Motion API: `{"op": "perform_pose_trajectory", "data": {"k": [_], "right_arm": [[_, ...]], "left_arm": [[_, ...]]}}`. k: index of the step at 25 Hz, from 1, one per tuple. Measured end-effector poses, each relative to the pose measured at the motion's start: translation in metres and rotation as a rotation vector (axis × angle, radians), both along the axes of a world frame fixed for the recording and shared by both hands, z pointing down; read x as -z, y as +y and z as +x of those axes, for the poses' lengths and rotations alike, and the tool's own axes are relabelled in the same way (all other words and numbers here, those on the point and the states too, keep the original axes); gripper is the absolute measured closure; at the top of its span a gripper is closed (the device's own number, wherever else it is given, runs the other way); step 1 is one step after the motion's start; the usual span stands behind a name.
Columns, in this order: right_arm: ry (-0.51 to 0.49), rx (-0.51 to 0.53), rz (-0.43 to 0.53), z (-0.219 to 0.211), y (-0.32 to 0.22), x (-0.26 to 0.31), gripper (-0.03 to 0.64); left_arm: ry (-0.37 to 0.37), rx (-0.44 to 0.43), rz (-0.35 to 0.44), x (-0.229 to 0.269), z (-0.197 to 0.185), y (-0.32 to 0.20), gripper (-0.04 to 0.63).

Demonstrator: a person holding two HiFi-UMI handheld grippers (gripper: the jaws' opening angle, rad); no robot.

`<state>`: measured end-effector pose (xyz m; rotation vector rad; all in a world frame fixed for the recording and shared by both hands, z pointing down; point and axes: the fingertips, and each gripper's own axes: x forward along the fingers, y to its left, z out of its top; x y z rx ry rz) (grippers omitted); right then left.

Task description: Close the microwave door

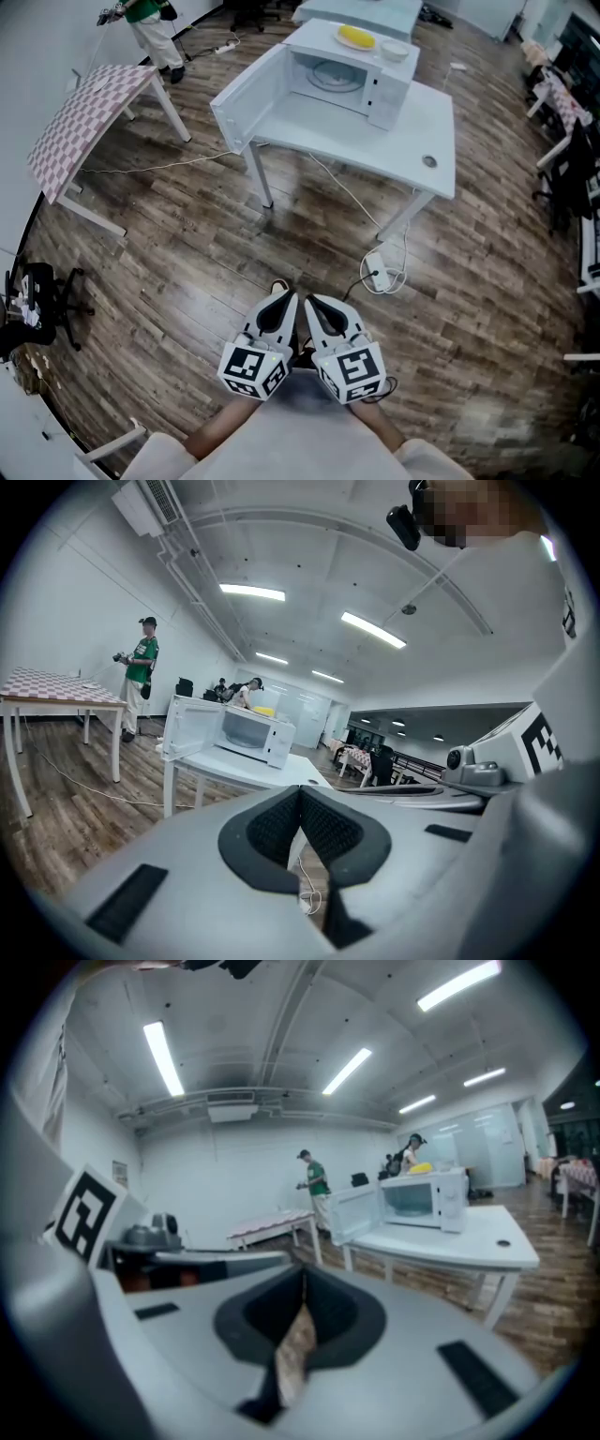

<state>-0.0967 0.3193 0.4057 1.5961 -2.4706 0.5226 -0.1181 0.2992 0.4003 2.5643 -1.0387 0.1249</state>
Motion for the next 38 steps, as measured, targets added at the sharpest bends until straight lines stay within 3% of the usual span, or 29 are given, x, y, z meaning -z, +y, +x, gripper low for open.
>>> {"op": "perform_pose_trajectory", "data": {"k": [21, 38], "right_arm": [[0.021, -0.015, -0.043, -0.015, -0.155, -0.005, 0.594], [0.079, -0.01, -0.021, -0.051, -0.249, 0.01, 0.594]], "left_arm": [[0.027, -0.032, -0.033, -0.003, -0.011, -0.156, 0.575], [0.088, -0.035, -0.009, 0.009, -0.052, -0.254, 0.575]]}}
